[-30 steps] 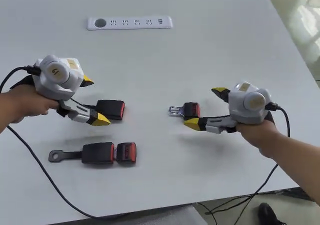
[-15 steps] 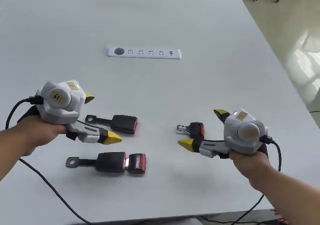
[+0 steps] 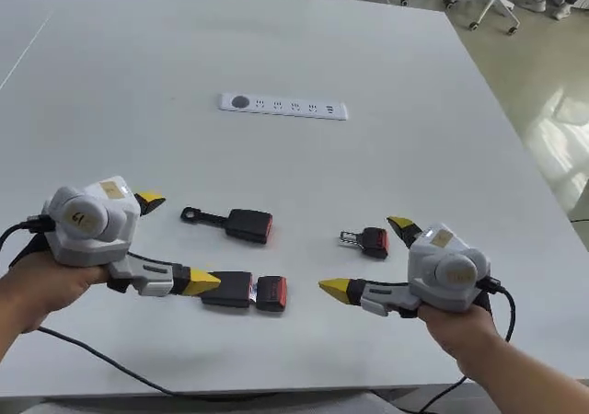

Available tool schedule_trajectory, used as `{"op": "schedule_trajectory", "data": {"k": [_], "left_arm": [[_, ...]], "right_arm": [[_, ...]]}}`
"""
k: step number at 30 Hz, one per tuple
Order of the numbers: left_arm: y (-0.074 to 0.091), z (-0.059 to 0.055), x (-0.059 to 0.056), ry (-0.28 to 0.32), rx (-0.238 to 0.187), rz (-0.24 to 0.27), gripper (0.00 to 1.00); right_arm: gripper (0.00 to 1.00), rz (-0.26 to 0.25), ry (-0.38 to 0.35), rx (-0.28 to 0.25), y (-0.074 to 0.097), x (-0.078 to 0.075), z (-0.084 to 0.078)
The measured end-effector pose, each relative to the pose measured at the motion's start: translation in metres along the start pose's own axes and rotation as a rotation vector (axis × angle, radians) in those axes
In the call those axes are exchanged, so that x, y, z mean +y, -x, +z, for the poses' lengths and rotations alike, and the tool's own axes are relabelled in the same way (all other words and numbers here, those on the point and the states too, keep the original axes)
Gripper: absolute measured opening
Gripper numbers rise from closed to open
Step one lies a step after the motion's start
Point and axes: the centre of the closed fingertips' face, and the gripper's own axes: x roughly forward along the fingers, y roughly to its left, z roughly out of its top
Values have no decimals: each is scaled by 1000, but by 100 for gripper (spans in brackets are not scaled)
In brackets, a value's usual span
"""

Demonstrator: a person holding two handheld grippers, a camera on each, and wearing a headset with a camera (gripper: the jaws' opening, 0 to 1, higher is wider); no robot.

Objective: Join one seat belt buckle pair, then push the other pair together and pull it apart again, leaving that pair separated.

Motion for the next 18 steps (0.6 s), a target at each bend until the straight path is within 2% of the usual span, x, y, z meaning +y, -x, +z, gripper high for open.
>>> {"op": "schedule_trajectory", "data": {"k": [6,8,18], "left_arm": [[22,-10,-3,31,-32,-3,100],[27,-16,-4,33,-27,4,100],[50,-33,-9,48,-30,34,100]], "right_arm": [[99,0,19,-5,12,18,-3],[99,-2,19,-7,16,21,-6],[98,-31,-13,1,31,24,-17]]}}
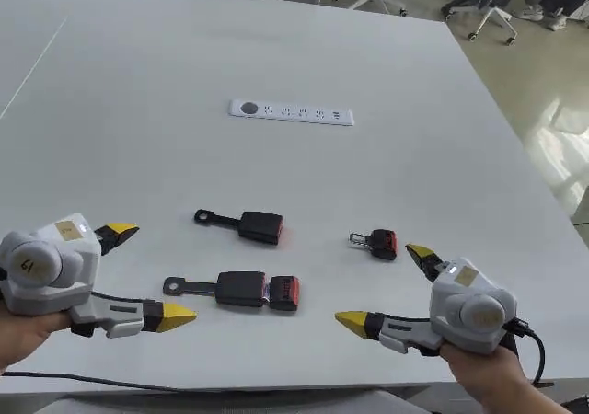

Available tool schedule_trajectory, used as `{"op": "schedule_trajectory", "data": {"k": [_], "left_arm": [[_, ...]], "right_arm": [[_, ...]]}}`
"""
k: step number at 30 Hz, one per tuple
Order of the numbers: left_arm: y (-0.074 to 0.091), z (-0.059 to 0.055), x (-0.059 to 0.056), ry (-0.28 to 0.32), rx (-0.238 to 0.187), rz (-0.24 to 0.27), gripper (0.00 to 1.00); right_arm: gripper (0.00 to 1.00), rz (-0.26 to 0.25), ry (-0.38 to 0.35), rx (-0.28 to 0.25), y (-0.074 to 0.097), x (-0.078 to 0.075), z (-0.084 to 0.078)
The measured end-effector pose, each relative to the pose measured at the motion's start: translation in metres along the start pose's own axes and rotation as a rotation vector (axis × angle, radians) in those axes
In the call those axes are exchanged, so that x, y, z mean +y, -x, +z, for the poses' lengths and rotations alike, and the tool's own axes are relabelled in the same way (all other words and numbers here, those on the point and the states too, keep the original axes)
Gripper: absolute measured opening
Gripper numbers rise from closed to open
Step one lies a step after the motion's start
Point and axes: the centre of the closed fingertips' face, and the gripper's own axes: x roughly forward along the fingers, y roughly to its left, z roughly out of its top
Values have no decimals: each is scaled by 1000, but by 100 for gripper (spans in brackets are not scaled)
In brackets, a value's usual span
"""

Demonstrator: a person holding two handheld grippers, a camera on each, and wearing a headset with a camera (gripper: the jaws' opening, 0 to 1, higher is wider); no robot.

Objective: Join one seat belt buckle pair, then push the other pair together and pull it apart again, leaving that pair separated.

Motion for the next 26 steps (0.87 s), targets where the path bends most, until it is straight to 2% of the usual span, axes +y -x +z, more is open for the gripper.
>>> {"op": "schedule_trajectory", "data": {"k": [3,6,11,26], "left_arm": [[5,-2,0,6,-9,13,100],[7,-7,0,16,-3,22,100],[9,-9,1,22,0,28,100],[8,-4,2,19,-4,30,99]], "right_arm": [[97,-9,-13,2,1,-1,-2],[98,-10,-18,0,1,0,-2],[98,-7,-10,5,0,-1,-3],[98,-16,-8,12,-1,-9,-4]]}}
